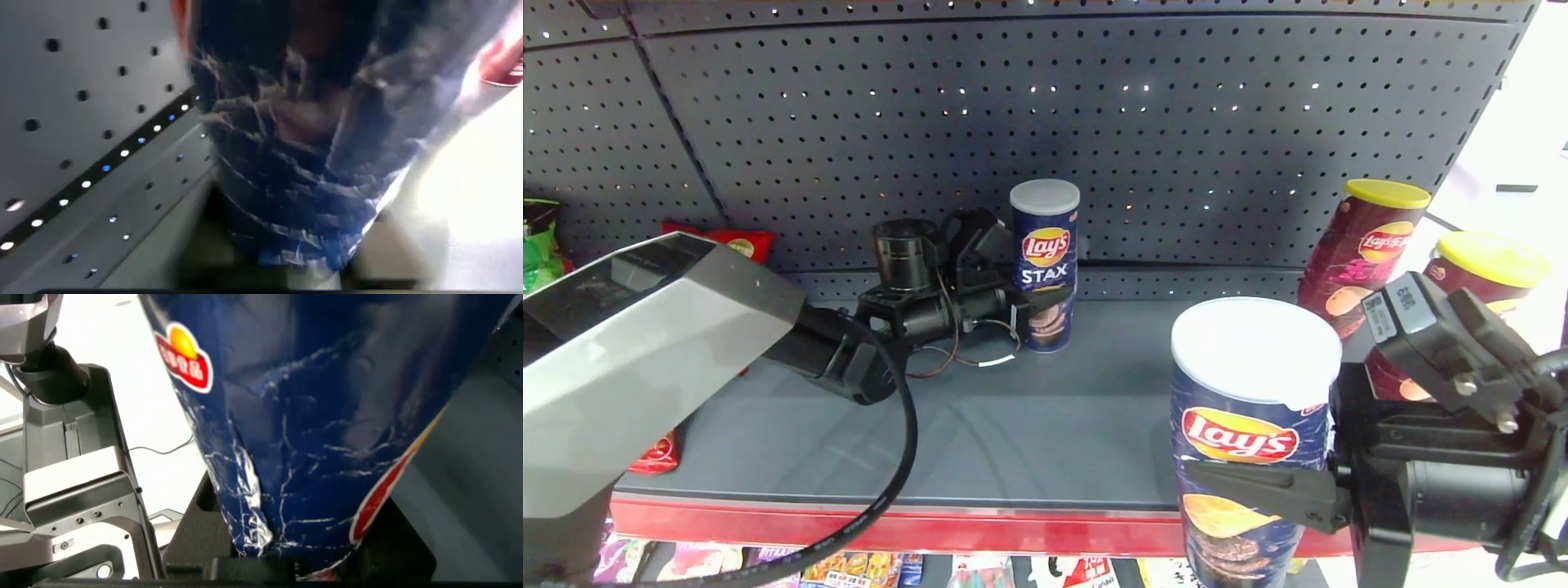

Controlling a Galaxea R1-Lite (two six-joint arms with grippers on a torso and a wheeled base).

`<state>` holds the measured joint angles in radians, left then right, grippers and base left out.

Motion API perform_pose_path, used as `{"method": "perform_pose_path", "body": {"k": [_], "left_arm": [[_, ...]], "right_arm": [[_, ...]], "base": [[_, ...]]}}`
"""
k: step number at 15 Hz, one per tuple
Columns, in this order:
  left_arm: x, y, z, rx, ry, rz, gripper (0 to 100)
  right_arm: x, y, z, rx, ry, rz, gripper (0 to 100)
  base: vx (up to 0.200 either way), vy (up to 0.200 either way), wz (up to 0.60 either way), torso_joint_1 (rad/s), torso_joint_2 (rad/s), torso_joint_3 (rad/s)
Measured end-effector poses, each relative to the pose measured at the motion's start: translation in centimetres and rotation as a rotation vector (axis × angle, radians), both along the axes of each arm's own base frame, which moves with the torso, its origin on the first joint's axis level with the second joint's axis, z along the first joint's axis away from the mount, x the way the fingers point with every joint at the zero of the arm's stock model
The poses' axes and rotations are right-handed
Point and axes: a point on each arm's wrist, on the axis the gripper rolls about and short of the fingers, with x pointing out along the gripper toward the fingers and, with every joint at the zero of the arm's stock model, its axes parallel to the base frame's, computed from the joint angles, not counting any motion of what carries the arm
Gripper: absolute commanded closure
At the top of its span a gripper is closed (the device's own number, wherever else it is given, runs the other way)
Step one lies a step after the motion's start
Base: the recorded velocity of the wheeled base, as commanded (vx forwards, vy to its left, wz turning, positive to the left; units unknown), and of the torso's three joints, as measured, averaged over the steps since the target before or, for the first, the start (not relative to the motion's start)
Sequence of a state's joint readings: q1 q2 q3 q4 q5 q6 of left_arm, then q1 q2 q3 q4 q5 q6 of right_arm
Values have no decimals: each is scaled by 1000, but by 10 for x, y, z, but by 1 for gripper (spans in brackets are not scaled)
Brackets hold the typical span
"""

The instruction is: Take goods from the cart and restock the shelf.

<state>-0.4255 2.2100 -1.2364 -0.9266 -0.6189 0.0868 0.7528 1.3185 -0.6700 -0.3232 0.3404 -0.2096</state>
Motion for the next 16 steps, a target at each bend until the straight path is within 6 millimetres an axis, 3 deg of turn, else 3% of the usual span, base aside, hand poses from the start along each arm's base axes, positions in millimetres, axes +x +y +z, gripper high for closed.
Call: {"method": "perform_pose_path", "body": {"k": [6,12,16], "left_arm": [[-48,10,13,19,36,-26,100],[-114,45,19,50,98,-42,100],[-140,59,14,65,137,-43,100]], "right_arm": [[1,0,1,2,-3,-4,100],[2,3,0,-7,-3,-12,100],[2,4,-1,-11,-1,-12,100]], "base": [[0,0,0,0,0,0],[0,0,0,0,0,0],[0,0,0,0,0,0]]}}
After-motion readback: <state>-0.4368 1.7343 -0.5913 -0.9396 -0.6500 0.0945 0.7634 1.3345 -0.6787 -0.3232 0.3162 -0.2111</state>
